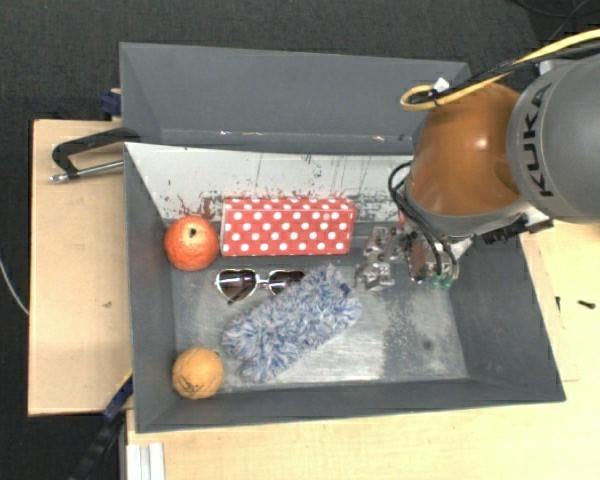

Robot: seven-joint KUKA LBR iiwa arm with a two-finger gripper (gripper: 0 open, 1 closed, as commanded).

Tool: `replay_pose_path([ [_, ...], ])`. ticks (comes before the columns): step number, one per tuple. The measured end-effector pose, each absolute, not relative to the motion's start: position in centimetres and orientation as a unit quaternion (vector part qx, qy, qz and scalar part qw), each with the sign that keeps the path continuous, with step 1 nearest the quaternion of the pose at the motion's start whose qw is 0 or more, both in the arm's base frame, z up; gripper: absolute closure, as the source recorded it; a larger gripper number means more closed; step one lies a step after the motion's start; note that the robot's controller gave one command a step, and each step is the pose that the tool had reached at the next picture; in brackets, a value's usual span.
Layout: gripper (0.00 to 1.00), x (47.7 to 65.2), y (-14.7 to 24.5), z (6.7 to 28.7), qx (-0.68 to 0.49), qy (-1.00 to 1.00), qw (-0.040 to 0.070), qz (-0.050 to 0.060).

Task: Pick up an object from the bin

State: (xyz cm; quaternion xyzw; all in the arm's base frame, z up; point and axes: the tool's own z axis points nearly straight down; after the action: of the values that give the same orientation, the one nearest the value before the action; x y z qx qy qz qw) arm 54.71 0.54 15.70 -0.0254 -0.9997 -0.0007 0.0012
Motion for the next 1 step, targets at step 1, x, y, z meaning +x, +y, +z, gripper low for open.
replay_pose_path([
  [1, 0.0, 54.71, 1.21, 18.47, -0.019, -1.0, -0.001, -0.001],
])
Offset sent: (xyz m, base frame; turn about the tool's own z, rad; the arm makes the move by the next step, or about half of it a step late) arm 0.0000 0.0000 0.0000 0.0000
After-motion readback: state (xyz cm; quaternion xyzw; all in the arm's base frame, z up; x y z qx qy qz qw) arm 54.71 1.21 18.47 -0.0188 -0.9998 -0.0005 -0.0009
